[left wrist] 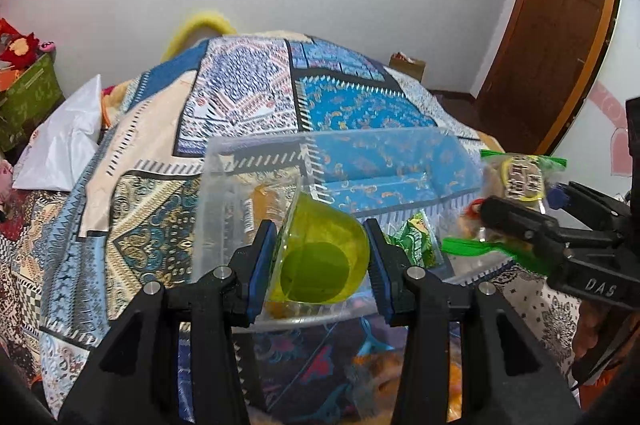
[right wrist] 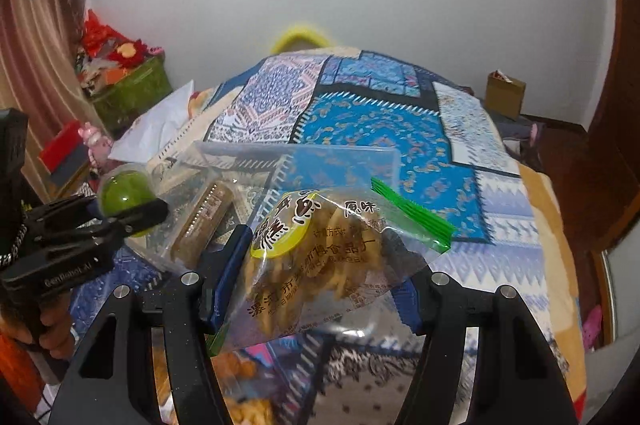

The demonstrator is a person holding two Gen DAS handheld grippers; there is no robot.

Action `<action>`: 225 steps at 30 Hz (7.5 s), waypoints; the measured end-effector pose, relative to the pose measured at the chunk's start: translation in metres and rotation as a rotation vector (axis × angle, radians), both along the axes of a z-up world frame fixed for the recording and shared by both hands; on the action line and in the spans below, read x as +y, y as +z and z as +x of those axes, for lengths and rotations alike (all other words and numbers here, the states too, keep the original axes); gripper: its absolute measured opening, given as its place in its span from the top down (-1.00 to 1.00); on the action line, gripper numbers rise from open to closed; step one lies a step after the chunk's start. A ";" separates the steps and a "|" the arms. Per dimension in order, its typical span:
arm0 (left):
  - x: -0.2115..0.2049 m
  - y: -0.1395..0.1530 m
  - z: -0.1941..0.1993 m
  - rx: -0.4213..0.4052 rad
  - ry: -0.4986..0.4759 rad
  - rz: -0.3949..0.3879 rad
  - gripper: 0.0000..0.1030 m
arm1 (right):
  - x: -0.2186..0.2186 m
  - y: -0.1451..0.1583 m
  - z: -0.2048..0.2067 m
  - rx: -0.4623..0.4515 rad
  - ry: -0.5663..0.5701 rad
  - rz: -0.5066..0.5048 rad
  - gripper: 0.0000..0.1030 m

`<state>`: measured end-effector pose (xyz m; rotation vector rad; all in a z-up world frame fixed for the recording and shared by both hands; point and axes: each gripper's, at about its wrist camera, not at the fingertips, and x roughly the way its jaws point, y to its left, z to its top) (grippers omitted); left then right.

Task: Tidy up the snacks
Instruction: 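Grasp the green jelly cup with the left gripper while the right lifts the cookie bag, then release the jelly cup and cookie bag into the clear box with both grippers, then grasp a wafer pack with the left gripper while the right grasps a nut bar, then lower the wafer pack and nut bar into the clear box and open both grippers, then grasp the wrapped bread slice with the left gripper and lift it, then carry the bread slice toward the box while the right gripper grasps an orange snack bag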

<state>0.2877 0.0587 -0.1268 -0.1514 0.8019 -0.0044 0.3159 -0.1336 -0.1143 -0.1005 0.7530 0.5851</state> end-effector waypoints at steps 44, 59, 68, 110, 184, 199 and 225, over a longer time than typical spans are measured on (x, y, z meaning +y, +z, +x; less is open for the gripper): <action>0.028 0.034 -0.100 -0.021 0.034 0.111 -0.34 | -0.008 0.030 -0.074 -0.056 0.052 -0.044 -0.63; 0.045 -0.051 -0.147 0.194 0.060 0.049 -0.34 | -0.003 -0.036 -0.108 0.121 0.073 -0.109 -0.63; 0.048 -0.079 -0.146 0.247 0.067 0.011 -0.34 | 0.003 -0.059 -0.099 0.210 0.073 -0.100 -0.63; 0.028 0.035 -0.122 -0.124 0.071 0.006 0.13 | -0.041 0.017 -0.088 0.011 -0.040 0.065 -0.38; 0.002 0.020 -0.086 0.039 0.040 -0.010 -0.31 | -0.004 0.040 -0.069 -0.056 0.041 -0.015 -0.55; -0.028 -0.034 -0.106 0.189 -0.047 -0.068 -0.31 | -0.018 -0.015 -0.086 0.086 0.045 -0.050 -0.56; 0.014 -0.079 -0.100 0.268 0.001 -0.056 -0.63 | 0.041 -0.071 -0.054 0.265 0.161 -0.131 -0.56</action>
